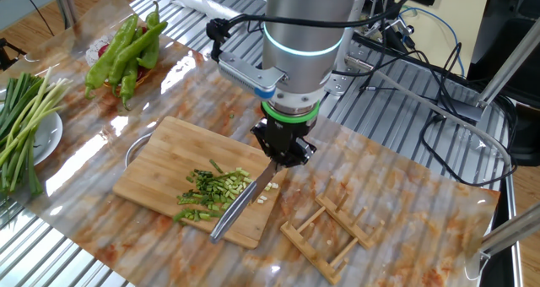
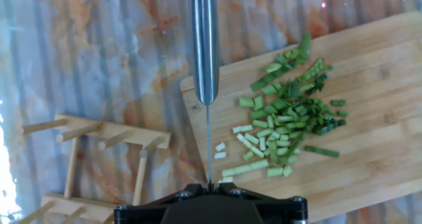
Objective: Chop the green garlic
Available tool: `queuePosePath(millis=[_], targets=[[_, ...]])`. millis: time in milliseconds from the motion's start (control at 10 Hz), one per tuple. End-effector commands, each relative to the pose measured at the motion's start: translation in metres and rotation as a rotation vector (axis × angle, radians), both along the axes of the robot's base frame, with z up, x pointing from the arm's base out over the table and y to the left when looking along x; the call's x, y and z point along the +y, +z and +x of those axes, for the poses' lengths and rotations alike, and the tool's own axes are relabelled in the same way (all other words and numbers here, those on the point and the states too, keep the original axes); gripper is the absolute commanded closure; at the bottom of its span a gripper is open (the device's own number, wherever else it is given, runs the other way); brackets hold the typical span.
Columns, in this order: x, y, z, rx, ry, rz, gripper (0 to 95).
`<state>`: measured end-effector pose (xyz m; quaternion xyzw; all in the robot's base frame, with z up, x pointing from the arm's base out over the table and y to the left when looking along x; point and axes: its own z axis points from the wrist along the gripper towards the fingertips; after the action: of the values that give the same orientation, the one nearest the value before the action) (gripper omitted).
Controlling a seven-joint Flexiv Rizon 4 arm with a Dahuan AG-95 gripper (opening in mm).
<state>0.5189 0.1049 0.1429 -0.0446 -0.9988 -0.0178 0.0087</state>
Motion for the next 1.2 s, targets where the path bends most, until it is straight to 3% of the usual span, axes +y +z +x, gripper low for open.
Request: queuePosePath(millis=[100,300,700,1200], targets=[[0.0,0.0,0.001,0.009,-0.041,-0.006,95.0],[0.006,0.002,0.0,0.015,-0.072,-0.009,95.0],[0.04,0.009,-0.005,0.01,-0.111,-0.011,95.0],[0.082,0.007,-0.013,0.008,-0.184,-0.019,95.0]])
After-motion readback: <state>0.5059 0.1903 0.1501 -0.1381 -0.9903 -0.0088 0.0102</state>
